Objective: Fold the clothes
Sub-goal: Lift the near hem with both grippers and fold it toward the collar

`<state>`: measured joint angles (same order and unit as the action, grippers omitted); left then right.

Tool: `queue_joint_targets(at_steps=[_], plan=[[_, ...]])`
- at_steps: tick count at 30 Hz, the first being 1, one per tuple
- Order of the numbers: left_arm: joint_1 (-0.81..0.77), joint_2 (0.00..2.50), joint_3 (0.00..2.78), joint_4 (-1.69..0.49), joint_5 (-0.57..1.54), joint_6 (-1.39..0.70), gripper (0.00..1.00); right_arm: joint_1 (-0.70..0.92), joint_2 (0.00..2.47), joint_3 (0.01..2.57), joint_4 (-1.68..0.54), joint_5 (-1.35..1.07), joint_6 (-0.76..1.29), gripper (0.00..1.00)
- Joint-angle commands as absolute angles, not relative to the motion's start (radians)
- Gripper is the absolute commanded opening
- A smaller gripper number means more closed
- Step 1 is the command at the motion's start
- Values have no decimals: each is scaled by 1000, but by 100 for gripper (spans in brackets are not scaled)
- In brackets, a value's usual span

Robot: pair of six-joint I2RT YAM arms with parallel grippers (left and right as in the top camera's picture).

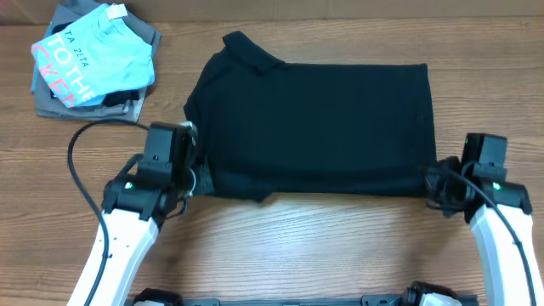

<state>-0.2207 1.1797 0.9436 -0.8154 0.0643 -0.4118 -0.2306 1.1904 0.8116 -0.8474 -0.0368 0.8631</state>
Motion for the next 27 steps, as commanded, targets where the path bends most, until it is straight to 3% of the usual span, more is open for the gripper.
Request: queue_joint_targets(at_steps=[1,24,25,26,27], plan=[[-216,1240,966,-764,-12,-408,4,-237,1254,833,-802,-32,863,4],[-215,1579,966,-376,-34,-427,6,-192,1492,832,-424,-45,862,4],[-215,1585,966,-358,-34,-427,14,-184,1501,832,-408,-45,861,9],[-215,1590,966,-342,-34,-427,39,-177,1508,832,-395,-45,861,23],[-215,1593,966,-328,-34,-427,56,-173,1512,831,-388,-44,861,42]])
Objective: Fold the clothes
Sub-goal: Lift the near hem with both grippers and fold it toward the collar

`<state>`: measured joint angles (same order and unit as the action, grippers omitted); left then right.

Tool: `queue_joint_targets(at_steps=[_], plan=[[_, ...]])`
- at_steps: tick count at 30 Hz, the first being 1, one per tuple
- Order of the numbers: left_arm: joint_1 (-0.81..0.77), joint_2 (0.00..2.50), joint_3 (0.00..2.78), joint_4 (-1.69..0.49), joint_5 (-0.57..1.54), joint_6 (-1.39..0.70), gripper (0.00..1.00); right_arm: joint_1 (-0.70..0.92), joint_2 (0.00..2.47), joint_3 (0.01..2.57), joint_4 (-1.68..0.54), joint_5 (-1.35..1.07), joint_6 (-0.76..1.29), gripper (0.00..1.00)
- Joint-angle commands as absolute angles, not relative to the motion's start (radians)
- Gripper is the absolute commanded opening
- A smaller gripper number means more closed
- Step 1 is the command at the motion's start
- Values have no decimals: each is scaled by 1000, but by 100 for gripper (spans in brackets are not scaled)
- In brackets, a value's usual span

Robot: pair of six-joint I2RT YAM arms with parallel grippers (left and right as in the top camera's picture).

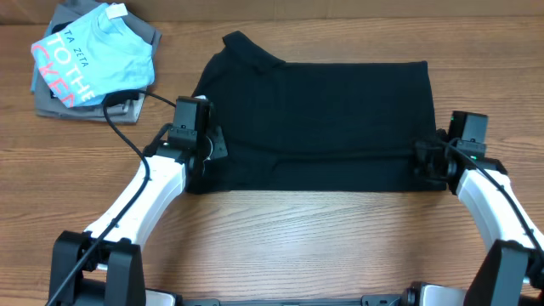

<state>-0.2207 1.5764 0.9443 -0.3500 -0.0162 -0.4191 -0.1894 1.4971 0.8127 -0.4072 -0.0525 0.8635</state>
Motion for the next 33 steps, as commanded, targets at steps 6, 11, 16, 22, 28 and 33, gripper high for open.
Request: queue_joint_targets(at_steps=[6,11,16,22,28,33], plan=[[-215,1590,982,-312,-31,-419,100,-165,1510,841,-406,-51,860,100],[-215,1561,1102,-520,-18,-419,100,-167,1467,936,-552,-74,830,100],[-215,1549,1180,-734,12,-419,100,-157,1410,1034,-691,-208,741,100],[-216,1594,1146,-791,84,-411,94,-106,1407,1034,-794,-323,699,100],[-216,1695,1145,-807,133,-410,89,-57,1417,1033,-825,-303,699,100],[-216,1773,1145,-834,131,-425,88,-38,1417,1033,-826,-296,698,100]])
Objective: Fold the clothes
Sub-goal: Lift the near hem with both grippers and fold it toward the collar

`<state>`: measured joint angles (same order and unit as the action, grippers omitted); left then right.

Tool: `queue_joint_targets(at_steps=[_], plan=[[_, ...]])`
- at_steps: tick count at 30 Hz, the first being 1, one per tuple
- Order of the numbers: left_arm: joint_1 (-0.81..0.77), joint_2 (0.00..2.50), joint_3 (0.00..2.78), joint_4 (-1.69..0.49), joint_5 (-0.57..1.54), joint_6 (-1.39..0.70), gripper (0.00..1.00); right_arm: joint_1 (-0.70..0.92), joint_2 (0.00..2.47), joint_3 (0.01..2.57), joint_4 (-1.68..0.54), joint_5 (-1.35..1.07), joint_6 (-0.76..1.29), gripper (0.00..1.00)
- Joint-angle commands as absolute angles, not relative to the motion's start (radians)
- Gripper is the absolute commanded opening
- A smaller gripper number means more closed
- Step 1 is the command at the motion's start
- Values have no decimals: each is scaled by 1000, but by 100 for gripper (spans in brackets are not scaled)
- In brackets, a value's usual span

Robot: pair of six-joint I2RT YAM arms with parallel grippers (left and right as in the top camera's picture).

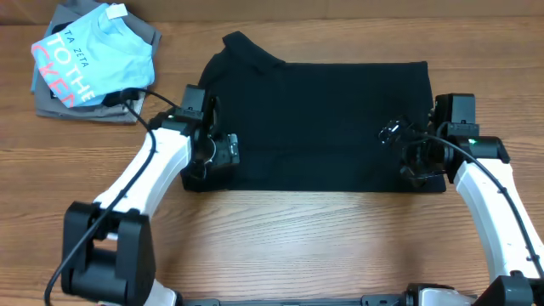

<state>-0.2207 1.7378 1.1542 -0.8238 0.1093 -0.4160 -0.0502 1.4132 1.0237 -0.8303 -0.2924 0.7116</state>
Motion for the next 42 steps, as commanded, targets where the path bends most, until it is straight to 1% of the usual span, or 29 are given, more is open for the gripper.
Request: queue_joint_targets(at_steps=[1,6,8,9,11,13,16,21,22,28,34,35,36,38,39,42], plan=[[-216,1786,1145,-839,132,-427,88,-35,1417,1033,-826,-289,699,100],[-216,1819,1145,-834,132,-427,88,-32,1417,1032,-825,-261,699,100],[-216,1819,1145,-826,132,-427,85,-32,1417,1031,-825,-255,699,100],[-216,1819,1145,-820,132,-427,81,-32,1417,1031,-825,-251,699,100],[-216,1819,1145,-810,132,-427,71,-32,1417,1027,-824,-243,699,100],[-216,1819,1145,-803,133,-427,65,-32,1418,1023,-823,-236,699,100],[-216,1819,1145,-798,131,-427,49,-32,1418,1013,-814,-236,699,100],[-216,1819,1149,-763,131,-426,8,-32,1418,999,-794,-236,699,100],[-216,1819,1156,-752,132,-427,4,-32,1418,996,-790,-236,699,100],[-216,1819,1253,-669,132,-427,4,-32,1419,968,-751,-236,699,100],[-216,1822,1267,-471,123,-427,4,-32,1437,968,-744,-236,703,100],[-216,1822,1267,-441,123,-427,5,-32,1441,968,-744,-236,703,100],[-216,1822,1267,-415,123,-427,24,-32,1446,968,-744,-236,703,100],[-216,1823,1267,-374,121,-426,97,-32,1458,968,-741,-236,703,100],[-216,1823,1267,-361,119,-426,100,-32,1465,968,-739,-236,703,100],[-216,1823,1267,-341,97,-426,100,-32,1488,968,-733,-236,703,100]])
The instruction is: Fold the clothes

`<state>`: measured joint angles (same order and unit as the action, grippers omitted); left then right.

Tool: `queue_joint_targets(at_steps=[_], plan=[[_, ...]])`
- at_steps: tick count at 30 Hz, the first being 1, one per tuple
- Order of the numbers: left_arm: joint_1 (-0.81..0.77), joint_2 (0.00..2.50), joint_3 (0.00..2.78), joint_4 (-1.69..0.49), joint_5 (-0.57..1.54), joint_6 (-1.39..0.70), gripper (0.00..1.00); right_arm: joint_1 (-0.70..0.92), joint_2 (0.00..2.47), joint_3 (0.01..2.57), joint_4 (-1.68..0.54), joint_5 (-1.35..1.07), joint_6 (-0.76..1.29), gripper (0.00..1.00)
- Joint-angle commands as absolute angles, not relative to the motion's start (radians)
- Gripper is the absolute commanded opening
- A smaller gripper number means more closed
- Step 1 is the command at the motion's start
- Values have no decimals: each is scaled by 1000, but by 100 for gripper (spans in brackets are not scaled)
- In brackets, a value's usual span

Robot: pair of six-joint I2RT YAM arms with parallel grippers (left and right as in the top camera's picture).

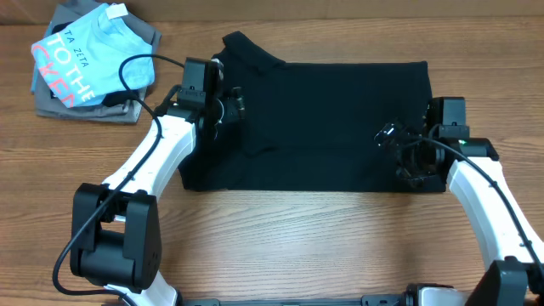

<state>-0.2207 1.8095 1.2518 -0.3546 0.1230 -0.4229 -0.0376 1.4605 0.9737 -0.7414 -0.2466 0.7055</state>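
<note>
A black shirt (331,110) lies spread across the wooden table, collar end to the left. My left gripper (233,104) is over the shirt's upper left part, near the collar. It looks shut on a pinch of black fabric, and a raised crease (257,150) runs down from it. My right gripper (389,136) is over the shirt's right part, pointing left. Its dark fingers blend into the cloth, so its state does not show. The shirt's near edge (323,190) lies straight along the table.
A stack of folded clothes (89,59), with a light blue printed T-shirt on top, sits at the far left corner. The left arm's cable loops just beside that stack. Bare wood runs along the front of the table.
My left gripper moved from the shirt's lower left part up towards the collar, and a crease now trails below it. The right gripper has stayed almost where it was.
Both grippers started at the shirt's near edge, one at each end. They then stood further in over the cloth. After that the right one stopped over the right part, while the left one is now near the collar.
</note>
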Motion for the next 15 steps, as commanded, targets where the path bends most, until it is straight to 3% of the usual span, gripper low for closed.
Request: queue_joint_targets(at_steps=[1,10,15], plan=[[-215,1823,1268,-341,89,-424,100,-32,1496,968,-731,-236,703,100],[-213,1823,1349,-612,220,-436,100,-31,1509,968,-719,-294,702,100],[-247,1825,1346,-783,264,-511,93,-21,1509,968,-705,-301,703,100]])
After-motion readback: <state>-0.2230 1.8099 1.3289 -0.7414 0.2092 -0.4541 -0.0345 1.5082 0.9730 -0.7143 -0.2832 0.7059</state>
